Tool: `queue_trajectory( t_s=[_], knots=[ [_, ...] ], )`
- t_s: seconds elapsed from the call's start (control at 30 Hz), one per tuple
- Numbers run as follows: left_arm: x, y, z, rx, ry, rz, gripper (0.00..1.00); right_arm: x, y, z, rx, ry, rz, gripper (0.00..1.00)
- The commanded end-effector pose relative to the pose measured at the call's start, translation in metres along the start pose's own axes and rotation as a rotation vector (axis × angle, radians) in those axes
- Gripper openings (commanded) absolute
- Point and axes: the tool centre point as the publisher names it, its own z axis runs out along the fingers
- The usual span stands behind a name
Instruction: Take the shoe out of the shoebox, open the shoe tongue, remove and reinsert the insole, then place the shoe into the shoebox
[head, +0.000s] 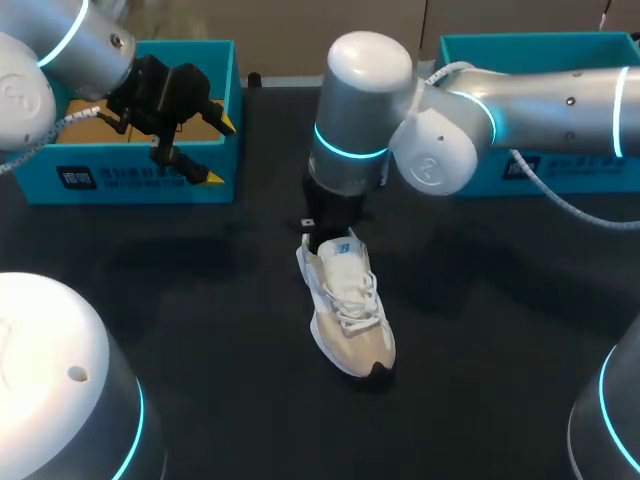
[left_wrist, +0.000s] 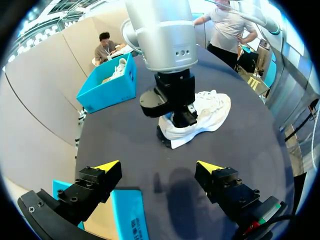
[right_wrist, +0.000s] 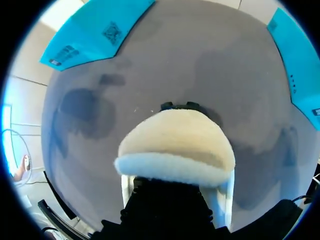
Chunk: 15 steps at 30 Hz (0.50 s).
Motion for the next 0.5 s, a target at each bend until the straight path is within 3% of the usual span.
queue_trajectory(
  t_s=[0.03,0.2,0.37,0.5],
  knots=[
    [0.0,0.0,0.0,-0.002,0.0,0.0,1.0,0.004,-0.004,0.015,-0.009,-0.037,0.017,0.0],
    [0.0,0.0,0.0,-0.002,0.0,0.0,1.0,0.003,-0.008,0.023,-0.036,-0.149,0.033,0.0],
    [0.0,0.0,0.0,-0.002,0.0,0.0,1.0,0.005,-0.01,0.025,-0.081,-0.333,0.072,0.0],
    [0.0,0.0,0.0,-0.002,0.0,0.0,1.0,-0.003,-0.014,0.024,-0.095,-0.387,0.127,0.0]
  ],
)
